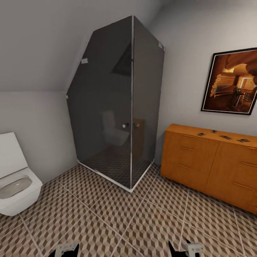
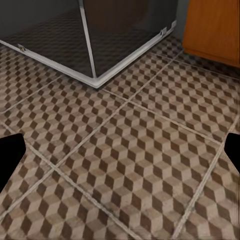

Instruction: Take the four mousetraps from the cabinet in the bathroom and place them on the bathroom floor. Make sure all four end up on the same floor surface, and ensure that at least two of them are either under or directly next to the same bathroom sink.

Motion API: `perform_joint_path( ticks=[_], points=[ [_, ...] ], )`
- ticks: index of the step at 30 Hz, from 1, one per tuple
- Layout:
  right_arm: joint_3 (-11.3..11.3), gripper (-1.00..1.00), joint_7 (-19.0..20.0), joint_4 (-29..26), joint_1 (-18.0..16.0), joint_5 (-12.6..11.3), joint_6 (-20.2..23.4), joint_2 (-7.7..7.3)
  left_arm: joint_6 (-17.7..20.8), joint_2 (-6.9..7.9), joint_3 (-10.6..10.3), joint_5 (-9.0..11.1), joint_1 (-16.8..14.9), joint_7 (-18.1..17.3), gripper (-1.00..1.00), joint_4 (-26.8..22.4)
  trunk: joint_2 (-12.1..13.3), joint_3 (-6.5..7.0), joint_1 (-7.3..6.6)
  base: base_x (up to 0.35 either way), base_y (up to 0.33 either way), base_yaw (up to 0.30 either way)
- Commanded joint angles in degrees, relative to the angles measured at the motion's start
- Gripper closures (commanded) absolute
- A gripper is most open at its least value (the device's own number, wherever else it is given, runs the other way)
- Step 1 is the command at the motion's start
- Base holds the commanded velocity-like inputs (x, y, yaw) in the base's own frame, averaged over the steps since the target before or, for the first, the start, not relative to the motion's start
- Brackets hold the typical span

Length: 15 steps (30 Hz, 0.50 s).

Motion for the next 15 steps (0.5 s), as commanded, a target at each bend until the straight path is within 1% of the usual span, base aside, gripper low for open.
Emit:
perform_joint_path(
  ticks=[1,15],
  points=[
    [0.22,-1.0,0.42,0.07,-0.07,-0.61,-0.12,-0.01,-0.31,0.04,0.47,0.11,-0.09,-0.53,-1.0,0.23,-0.04,-0.07,0.0,0.0,0.0,-0.192],
    [0.22,-1.0,0.42,0.07,-0.06,-0.61,-0.11,-0.01,-0.29,0.04,0.47,0.11,-0.09,-0.51,-1.0,0.23,-0.04,-0.07,0.0,0.0,0.0,-0.192]
  ],
)
